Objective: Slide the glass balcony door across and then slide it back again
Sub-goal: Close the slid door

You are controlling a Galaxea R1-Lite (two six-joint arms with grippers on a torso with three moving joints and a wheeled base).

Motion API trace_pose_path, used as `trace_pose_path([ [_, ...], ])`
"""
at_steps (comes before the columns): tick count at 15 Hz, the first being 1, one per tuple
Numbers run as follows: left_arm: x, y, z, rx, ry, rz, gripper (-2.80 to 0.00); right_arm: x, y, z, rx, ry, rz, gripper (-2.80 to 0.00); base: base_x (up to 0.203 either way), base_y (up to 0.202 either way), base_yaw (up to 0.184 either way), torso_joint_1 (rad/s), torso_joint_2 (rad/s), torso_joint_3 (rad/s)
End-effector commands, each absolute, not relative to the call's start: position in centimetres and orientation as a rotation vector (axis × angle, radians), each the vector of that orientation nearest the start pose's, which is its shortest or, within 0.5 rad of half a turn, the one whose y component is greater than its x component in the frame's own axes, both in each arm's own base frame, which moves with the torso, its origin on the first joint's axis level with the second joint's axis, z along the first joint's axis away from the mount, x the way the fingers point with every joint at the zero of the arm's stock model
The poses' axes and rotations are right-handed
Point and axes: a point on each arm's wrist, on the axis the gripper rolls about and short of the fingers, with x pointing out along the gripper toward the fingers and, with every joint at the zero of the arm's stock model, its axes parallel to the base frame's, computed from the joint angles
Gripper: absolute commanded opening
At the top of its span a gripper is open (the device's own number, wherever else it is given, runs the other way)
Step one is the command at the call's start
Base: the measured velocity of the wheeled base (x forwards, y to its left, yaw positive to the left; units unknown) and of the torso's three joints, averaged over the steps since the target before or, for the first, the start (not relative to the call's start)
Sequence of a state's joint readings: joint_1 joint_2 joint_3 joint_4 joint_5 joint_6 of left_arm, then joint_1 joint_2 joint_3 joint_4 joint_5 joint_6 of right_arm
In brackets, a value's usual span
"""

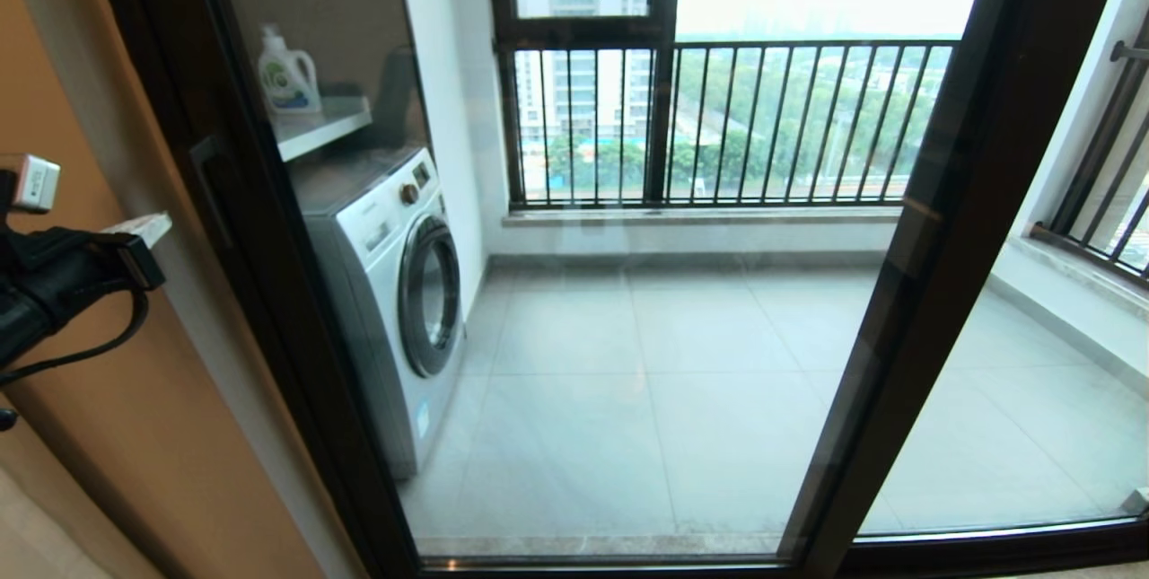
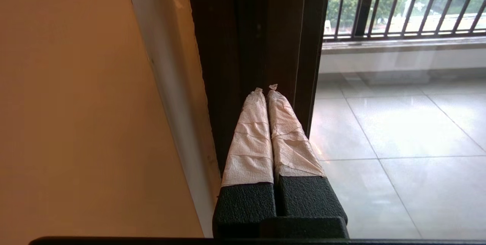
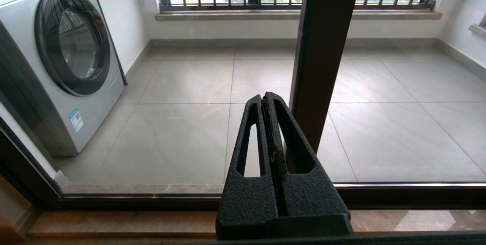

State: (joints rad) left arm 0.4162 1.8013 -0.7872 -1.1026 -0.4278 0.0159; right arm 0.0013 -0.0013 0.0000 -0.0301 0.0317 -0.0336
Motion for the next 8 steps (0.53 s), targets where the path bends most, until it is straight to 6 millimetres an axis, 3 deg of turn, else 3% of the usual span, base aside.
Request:
trace_pose_path([
  [1,31.1,12.8,18.0,0.047,-0.062,-0.010,-2.80,-2.2,0.1,7.5,-0.034,-0.019,0.033,-2.80,0.000,0.000,0.000,0.000,0.00,0.000],
  [8,36.6,15.0,15.5,0.118,-0.117,0.033,-2.80,-2.2,0.1,7.5,-0.036,-0.019,0.033,-2.80,0.000,0.000,0.000,0.000,0.00,0.000],
])
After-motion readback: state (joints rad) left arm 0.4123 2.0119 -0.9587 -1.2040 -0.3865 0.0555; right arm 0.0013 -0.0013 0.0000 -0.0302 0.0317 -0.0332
